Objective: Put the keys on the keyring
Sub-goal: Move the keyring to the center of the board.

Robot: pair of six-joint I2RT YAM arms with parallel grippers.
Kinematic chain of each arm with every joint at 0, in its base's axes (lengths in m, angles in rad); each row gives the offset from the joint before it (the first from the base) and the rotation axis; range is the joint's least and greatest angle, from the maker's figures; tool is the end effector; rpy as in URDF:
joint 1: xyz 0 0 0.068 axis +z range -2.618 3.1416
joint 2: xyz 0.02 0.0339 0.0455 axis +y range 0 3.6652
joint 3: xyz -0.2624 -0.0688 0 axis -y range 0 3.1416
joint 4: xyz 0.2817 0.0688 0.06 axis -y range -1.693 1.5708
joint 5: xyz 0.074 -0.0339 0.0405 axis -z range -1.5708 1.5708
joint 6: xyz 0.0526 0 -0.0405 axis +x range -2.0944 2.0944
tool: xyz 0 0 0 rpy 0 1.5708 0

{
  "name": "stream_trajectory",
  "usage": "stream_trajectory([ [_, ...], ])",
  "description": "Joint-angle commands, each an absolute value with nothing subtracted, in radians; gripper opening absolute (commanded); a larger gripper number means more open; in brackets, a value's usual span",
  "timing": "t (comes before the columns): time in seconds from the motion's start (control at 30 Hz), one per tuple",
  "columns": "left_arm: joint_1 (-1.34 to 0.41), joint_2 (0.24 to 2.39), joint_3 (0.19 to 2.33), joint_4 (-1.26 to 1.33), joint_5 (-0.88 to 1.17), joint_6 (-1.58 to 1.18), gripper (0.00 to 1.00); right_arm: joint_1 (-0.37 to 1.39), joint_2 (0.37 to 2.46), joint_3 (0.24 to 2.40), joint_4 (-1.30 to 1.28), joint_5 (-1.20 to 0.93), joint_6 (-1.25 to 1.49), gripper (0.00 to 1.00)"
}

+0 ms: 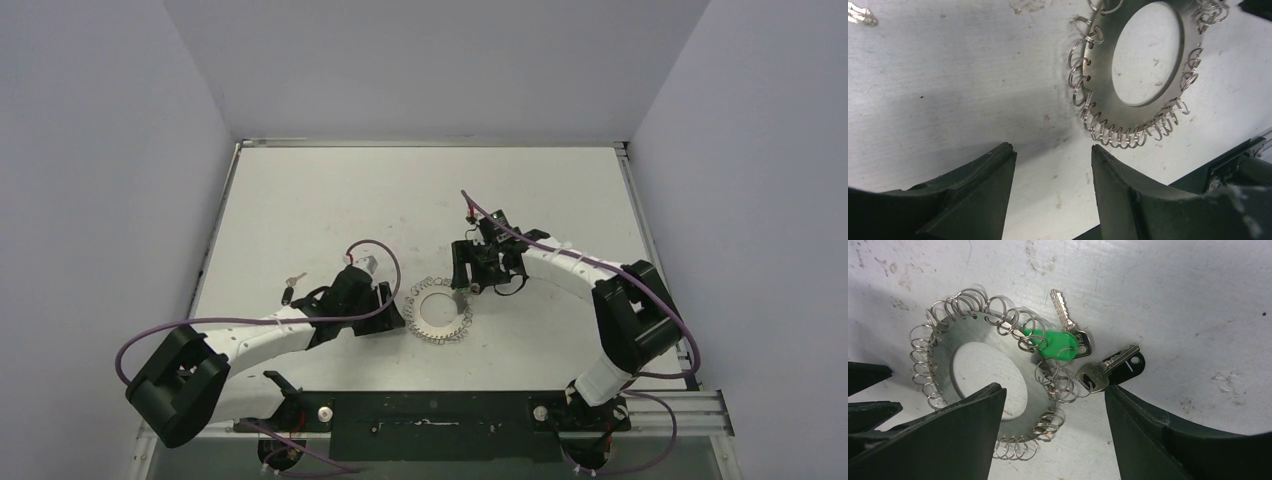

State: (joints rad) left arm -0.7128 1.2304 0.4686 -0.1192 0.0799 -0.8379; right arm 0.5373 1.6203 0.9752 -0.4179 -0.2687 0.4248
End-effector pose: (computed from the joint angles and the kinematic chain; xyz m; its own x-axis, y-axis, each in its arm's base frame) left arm 0.1925 -0.1720 0.1123 -0.9035 -0.1983 -0.3800 0.0281 0.8572 -0.5142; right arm 0.2977 0.1936 0.1452 -0.9330 -0.0934 -0.3474 -0.2412 0.8788 0.4118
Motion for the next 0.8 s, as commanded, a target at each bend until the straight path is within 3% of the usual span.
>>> stream_trajectory([
  [0.0, -0.719, 1.235, 0.444, 0.016, 0.104, -0.89, 0.55, 0.553, 1.634, 0.998, -0.44, -0.267, 0.397, 0.71],
  [0.13, -0.721, 1.275, 0.424, 0.115, 0.139, -0.903, 0.52, 0.563, 1.626, 0.961, -0.464, -0.282, 0.405, 0.61],
  [0.3, -0.719, 1.314, 0.435, 0.139, 0.131, -0.9, 0.51, 0.583, 1.57, 0.883, -0.457, -0.327, 0.442, 0.58],
  [0.47, -0.712, 1.296, 0.457, 0.099, 0.105, -0.86, 0.51, 0.587, 1.504, 0.838, -0.466, -0.372, 0.468, 0.59],
  [0.77, -0.679, 1.073, 0.376, 0.055, 0.043, -0.844, 0.54, 0.583, 1.427, 0.815, -0.495, -0.349, 0.473, 0.64],
])
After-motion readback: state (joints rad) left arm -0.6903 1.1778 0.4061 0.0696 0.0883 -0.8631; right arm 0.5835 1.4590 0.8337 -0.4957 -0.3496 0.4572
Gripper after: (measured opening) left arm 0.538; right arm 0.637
